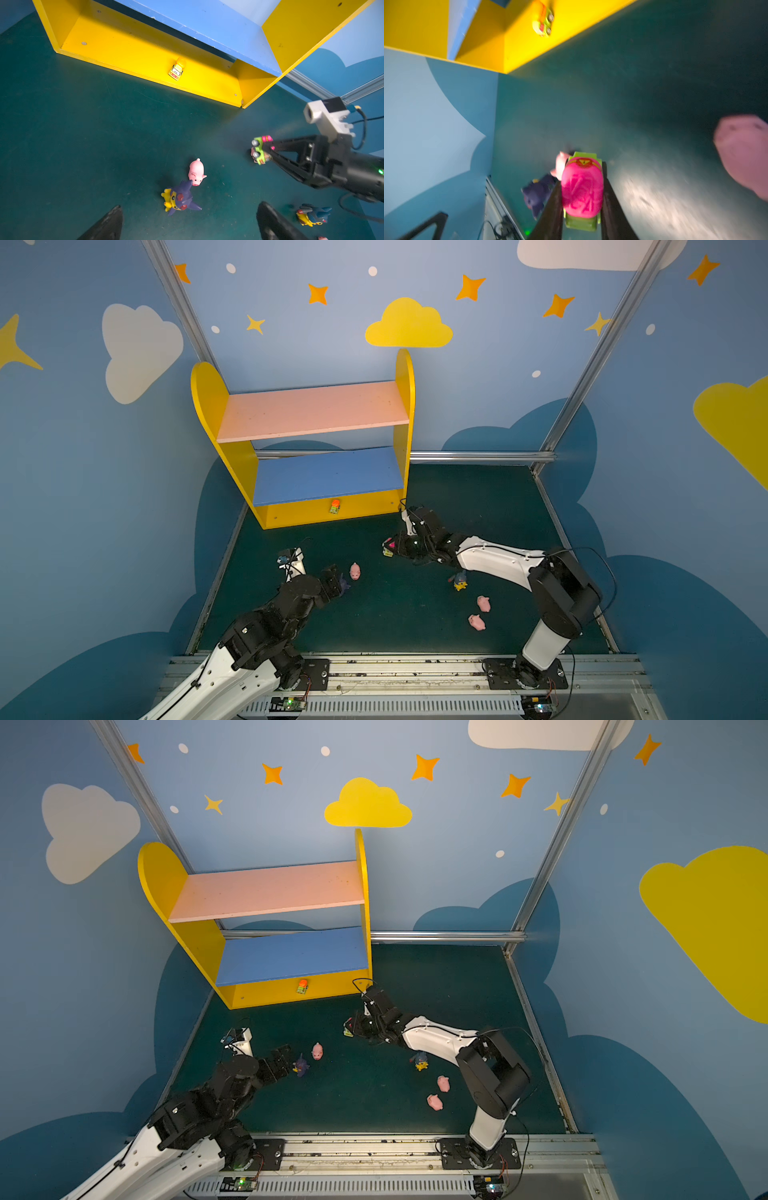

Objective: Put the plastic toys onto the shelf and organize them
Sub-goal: 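Carry the magenta-topped car with the right gripper into the shelf's bottom level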

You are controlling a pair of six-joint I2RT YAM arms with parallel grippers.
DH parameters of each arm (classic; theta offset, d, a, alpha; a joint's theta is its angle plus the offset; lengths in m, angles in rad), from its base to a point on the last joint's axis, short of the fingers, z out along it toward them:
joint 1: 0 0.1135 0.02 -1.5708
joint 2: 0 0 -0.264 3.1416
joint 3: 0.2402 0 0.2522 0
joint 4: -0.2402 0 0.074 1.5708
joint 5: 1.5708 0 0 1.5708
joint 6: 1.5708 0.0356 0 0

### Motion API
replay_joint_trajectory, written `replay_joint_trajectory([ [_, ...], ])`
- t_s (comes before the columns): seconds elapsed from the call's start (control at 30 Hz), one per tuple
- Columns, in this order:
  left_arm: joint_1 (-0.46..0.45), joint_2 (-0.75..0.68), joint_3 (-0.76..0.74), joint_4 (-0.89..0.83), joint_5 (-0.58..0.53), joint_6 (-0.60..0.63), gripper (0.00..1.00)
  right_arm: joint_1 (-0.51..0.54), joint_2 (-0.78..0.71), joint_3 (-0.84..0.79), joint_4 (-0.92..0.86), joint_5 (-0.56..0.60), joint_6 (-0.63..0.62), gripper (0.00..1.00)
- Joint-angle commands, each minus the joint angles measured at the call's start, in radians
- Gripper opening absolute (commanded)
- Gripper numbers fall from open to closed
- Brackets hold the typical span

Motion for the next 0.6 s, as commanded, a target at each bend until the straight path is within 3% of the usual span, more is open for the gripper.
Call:
replay_joint_trajectory([
  [0.0, 0.004, -0.026, -0.004, -0.052, -0.042, -0.026, 1.00, -0.007, 0.060, 0.049, 0.120, 0.001, 0.057, 0.22],
  [0.3, 0.005, -0.039, 0.004, -0.086, -0.080, -0.047, 1.00, -0.035, 0.266, 0.153, 0.339, -0.053, 0.186, 0.22],
  [0.57, 0.006, -0.044, 0.055, -0.137, -0.100, -0.056, 1.00, -0.043, 0.403, 0.252, 0.417, -0.089, 0.244, 0.23],
])
